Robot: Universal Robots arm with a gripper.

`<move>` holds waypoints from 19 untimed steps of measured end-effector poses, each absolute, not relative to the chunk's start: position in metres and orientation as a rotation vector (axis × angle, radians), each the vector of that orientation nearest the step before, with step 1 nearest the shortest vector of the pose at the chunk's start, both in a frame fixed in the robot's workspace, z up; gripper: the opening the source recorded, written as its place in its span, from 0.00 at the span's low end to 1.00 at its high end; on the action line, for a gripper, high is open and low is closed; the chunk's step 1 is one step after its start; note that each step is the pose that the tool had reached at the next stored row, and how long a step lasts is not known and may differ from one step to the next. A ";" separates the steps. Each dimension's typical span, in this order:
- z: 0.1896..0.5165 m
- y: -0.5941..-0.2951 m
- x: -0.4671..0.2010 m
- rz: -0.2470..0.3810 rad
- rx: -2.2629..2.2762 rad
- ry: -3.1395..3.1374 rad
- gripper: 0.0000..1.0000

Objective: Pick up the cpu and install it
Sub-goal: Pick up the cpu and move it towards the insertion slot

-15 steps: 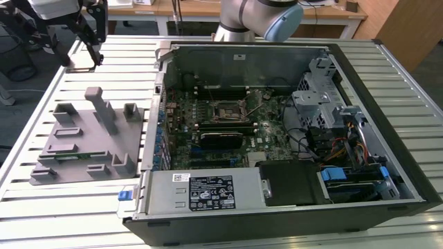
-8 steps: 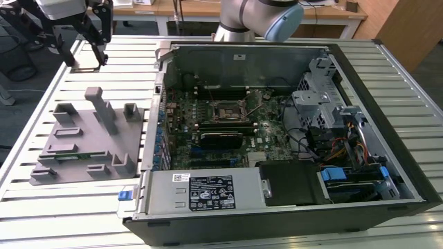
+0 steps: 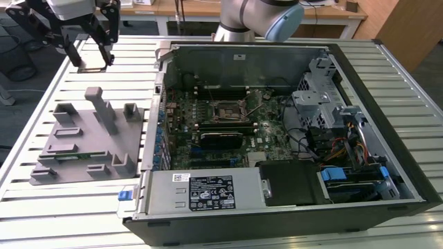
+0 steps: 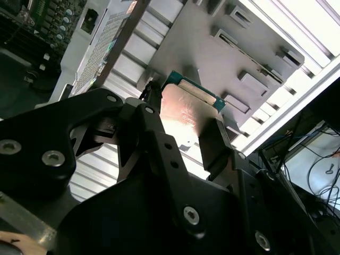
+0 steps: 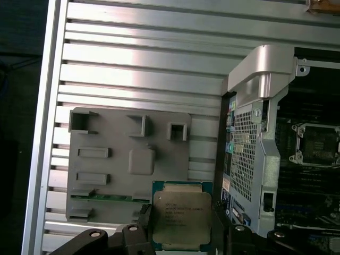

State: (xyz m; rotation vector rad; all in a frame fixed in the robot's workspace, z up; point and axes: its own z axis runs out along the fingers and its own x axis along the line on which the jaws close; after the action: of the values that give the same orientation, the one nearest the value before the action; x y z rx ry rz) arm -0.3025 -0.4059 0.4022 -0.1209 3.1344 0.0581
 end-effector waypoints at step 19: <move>0.402 -0.406 -0.277 0.058 -0.121 3.134 0.53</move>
State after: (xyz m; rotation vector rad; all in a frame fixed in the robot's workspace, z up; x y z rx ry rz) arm -0.2772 -0.4056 0.4019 -0.1209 3.1344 0.0581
